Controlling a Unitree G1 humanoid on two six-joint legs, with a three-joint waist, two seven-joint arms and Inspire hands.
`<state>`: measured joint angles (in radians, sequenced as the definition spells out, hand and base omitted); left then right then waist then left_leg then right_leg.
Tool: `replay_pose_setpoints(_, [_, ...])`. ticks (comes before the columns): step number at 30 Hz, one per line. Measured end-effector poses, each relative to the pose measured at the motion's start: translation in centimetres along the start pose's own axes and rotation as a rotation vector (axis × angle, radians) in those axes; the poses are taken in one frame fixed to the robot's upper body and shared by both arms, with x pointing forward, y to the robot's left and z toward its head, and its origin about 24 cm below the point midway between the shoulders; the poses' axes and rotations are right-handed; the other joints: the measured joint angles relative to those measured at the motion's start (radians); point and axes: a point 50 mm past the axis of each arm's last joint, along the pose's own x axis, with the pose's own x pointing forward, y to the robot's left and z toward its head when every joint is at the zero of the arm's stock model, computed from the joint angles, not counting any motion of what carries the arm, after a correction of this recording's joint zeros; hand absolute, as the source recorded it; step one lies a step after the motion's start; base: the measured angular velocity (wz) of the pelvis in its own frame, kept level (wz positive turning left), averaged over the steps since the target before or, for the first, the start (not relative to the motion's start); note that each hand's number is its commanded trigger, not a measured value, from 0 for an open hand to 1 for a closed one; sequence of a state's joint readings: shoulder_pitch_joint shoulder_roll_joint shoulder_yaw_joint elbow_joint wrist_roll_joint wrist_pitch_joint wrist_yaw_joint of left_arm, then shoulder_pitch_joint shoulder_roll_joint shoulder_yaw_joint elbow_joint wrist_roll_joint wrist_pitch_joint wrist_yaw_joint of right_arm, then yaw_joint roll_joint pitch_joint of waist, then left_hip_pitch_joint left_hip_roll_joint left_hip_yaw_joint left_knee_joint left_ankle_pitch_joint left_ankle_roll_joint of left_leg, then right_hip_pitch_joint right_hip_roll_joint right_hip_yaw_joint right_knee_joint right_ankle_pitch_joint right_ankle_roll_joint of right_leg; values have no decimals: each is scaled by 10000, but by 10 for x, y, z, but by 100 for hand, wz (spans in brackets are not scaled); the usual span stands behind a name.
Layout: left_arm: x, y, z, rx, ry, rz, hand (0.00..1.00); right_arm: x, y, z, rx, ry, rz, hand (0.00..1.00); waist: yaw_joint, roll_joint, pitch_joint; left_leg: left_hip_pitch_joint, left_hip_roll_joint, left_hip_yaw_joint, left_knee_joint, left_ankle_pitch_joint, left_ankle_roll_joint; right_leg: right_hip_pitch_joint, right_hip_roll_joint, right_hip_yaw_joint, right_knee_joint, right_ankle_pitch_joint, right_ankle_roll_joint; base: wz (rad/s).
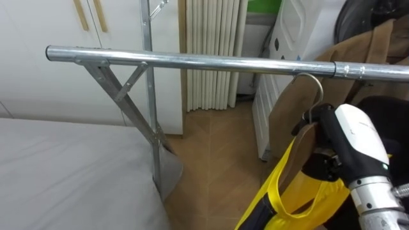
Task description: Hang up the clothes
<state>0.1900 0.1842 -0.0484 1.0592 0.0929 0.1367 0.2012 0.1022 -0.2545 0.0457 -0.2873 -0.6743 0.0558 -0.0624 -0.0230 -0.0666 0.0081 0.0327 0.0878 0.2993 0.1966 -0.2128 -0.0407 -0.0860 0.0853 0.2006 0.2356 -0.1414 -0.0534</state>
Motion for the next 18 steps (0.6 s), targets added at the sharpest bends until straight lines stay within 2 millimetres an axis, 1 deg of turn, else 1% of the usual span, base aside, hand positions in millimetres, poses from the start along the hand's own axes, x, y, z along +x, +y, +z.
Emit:
replay_pose_setpoints(6, [0,1,0,50,-58,8,0,0,2,2,54,-95,83,100,4,-29,23,4,-1,1,-16,0,0,18,-5,-7,-36,0,0,0])
replay_pose_setpoints(18, [0,1,1,34,-88,14,0,0,1,3,179,-185,-29,100,0,-24,25,1,0,-17,-54,0,0,78,-24,-110,-140,15,-14,1])
